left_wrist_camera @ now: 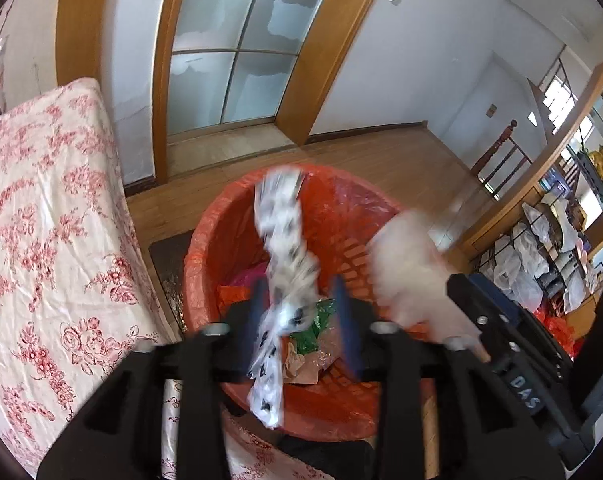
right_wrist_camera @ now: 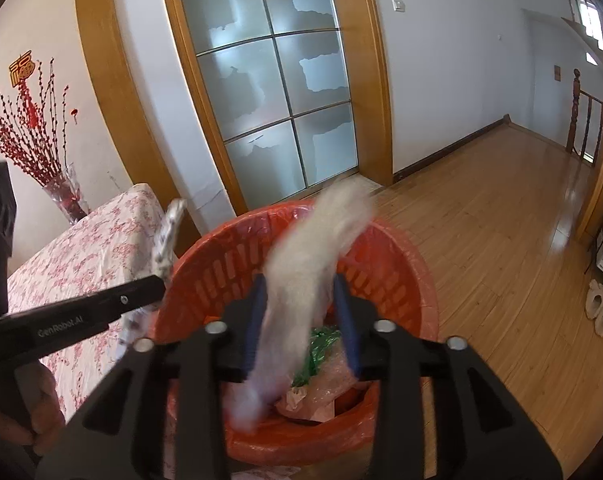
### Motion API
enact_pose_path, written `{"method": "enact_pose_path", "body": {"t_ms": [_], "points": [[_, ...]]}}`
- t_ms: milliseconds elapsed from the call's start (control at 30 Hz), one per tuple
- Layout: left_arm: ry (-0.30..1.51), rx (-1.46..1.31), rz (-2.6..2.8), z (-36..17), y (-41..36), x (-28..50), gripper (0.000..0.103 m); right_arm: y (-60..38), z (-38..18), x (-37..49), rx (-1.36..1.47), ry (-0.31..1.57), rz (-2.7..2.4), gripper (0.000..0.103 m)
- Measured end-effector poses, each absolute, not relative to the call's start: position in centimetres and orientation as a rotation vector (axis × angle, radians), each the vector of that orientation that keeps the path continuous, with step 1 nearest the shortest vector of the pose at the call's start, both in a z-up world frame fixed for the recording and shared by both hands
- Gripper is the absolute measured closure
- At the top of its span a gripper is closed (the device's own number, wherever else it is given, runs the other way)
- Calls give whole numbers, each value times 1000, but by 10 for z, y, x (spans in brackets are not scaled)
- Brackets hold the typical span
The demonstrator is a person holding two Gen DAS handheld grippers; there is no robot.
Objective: Collect trash
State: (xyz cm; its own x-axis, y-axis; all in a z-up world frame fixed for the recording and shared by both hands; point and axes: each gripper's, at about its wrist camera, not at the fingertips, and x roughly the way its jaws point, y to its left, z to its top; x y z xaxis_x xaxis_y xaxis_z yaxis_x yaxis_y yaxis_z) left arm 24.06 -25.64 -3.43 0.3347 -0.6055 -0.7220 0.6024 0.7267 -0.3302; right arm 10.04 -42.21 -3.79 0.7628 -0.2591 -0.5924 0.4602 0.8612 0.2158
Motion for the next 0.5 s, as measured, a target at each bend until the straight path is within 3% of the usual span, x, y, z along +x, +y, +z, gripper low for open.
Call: {"method": "enact_pose_path", "body": {"t_ms": [133, 267, 500], "points": [[949, -3, -757, -36, -246, 240, 53, -424, -38, 95, 375, 576, -417, 53], [917, 5, -717, -29, -224, 236, 47, -417, -31, 85, 362, 553, -437, 33], [768, 24, -602, -2, -154, 206, 20, -387, -4, 57, 318, 478, -463, 5]]}}
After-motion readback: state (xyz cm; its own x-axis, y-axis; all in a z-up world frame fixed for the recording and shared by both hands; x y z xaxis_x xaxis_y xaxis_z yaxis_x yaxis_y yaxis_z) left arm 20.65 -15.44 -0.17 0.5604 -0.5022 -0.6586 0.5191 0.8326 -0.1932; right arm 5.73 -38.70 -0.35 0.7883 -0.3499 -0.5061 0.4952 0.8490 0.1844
